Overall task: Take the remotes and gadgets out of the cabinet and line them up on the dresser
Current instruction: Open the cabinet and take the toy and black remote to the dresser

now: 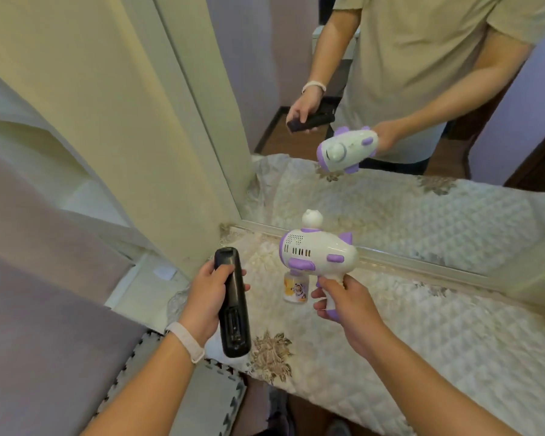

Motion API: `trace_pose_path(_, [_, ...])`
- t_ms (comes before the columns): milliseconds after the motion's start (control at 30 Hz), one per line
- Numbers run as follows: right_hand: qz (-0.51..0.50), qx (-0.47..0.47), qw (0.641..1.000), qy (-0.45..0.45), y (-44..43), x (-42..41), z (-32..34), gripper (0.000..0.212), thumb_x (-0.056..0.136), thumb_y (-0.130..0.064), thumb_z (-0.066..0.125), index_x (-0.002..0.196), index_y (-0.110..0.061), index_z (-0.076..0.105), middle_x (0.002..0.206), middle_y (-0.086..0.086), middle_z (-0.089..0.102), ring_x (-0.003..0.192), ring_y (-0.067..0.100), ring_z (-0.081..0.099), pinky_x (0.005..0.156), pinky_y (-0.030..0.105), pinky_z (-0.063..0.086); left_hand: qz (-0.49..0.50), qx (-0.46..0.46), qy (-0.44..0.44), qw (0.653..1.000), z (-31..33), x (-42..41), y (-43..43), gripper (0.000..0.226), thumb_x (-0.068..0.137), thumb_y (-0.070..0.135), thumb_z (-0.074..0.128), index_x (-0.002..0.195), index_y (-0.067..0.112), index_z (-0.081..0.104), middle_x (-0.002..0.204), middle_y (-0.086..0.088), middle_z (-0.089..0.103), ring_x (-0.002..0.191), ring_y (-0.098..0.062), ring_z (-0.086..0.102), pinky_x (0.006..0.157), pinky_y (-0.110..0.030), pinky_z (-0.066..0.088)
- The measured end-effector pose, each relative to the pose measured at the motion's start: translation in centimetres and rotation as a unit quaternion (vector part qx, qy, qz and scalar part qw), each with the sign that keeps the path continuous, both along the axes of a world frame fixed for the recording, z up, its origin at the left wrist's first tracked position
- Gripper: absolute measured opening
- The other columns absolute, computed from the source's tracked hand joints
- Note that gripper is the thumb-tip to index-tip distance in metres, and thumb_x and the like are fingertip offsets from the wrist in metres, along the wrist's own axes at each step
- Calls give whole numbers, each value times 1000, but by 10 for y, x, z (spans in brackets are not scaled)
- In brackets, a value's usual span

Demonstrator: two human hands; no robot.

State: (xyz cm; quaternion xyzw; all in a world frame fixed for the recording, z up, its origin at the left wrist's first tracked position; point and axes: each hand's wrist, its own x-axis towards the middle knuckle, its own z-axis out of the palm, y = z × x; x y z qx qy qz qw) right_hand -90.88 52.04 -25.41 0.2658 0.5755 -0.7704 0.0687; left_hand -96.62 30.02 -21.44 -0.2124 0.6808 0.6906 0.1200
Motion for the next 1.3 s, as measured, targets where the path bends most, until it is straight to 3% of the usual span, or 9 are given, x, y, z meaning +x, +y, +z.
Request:
trace_pose_path(333, [12, 6, 996, -93, -36, -59, -42, 10, 91, -15, 58, 93, -6, 63, 75, 9, 65, 62, 21, 54, 60, 32, 50, -45, -8, -84, 995, -73, -104, -28, 16, 97, 14, 53, 112, 9, 57, 101, -18, 70, 74, -30, 70, 62, -36, 54])
trace_pose_path(567, [-11, -64, 987, -145, -54, -88, -75, 6, 96, -11, 52, 96, -7, 56, 73, 10, 55, 59, 18, 48, 55, 29, 40, -111, -36, -147, 982, -127, -153, -37, 14, 96, 17, 57, 109, 14, 60, 97, -20, 69, 71, -26, 69, 61, -35, 55])
trace_pose_path(700, [-15, -120, 977, -175, -58, -99, -96, 8, 96, -12, 52, 98, -5, 55, 74, 13, 54, 59, 19, 49, 54, 29, 38, -156, -94, -148, 972, -151, -174, -38, 7, 92, 19, 61, 97, 17, 65, 97, -21, 70, 83, -34, 68, 80, -51, 55])
trace_pose_path(800, [-6, -135, 972, -190, -61, -107, -110, 10, 96, -13, 53, 99, -4, 56, 75, 12, 58, 61, 20, 52, 55, 30, 41, -187, -105, -157, 964, -164, -188, -37, 5, 91, 20, 62, 94, 21, 66, 96, -16, 72, 88, -34, 68, 87, -53, 54])
trace_pose_path(967, [38, -31, 978, -201, -59, -117, -122, 19, 92, -20, 59, 100, -3, 63, 83, 10, 70, 72, 22, 64, 63, 35, 54, -226, -135, -124, 957, -174, -193, -31, 15, 93, 12, 58, 108, 16, 59, 104, -9, 70, 90, -23, 66, 77, -36, 52])
trace_pose_path(1067, [89, 80, 973, -195, -54, -119, -121, 20, 90, -26, 60, 96, -8, 67, 90, 10, 72, 81, 21, 69, 67, 33, 59, -248, -172, -78, 950, -173, -187, -30, 34, 91, 12, 59, 118, 32, 54, 110, 1, 70, 94, -18, 66, 85, -38, 53])
trace_pose_path(1167, [102, 138, 972, -163, -51, -117, -117, 17, 89, -29, 64, 100, -16, 66, 100, 7, 68, 91, 19, 68, 64, 30, 60, -268, -217, -40, 938, -172, -177, -33, 35, 88, 11, 60, 112, 36, 55, 108, 4, 67, 98, -17, 64, 90, -39, 51])
trace_pose_path(1300, [127, 200, 962, -132, -48, -110, -115, 13, 91, -31, 65, 99, -23, 60, 92, -4, 64, 67, 2, 68, 59, 20, 54, -293, -273, -5, 916, -182, -165, -46, 32, 84, 24, 60, 114, 31, 59, 110, 4, 65, 99, -15, 63, 90, -47, 53])
